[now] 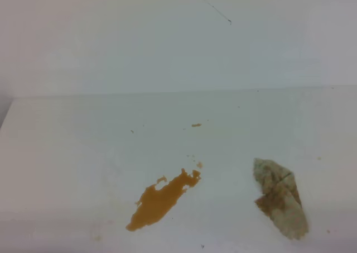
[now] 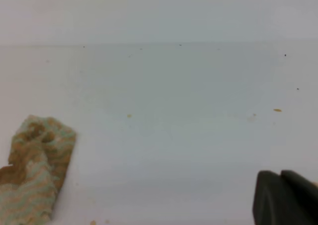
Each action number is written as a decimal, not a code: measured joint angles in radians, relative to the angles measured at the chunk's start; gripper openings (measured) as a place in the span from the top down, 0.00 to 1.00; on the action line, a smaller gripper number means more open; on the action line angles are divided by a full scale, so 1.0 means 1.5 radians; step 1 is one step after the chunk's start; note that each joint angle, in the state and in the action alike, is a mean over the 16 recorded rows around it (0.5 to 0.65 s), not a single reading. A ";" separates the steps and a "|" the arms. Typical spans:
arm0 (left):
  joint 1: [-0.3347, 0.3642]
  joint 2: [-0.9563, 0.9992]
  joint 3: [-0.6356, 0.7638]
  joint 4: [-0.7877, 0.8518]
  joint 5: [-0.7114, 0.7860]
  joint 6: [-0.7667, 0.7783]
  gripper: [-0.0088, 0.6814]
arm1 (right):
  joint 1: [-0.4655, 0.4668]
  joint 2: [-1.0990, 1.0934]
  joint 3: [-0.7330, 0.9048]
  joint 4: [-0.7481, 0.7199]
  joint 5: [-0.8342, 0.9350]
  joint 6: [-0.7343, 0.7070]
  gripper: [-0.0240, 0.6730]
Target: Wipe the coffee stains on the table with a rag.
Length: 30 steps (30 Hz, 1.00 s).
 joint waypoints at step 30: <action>0.000 0.000 0.000 0.000 0.000 0.000 0.99 | 0.000 0.000 0.000 0.000 0.000 0.000 0.97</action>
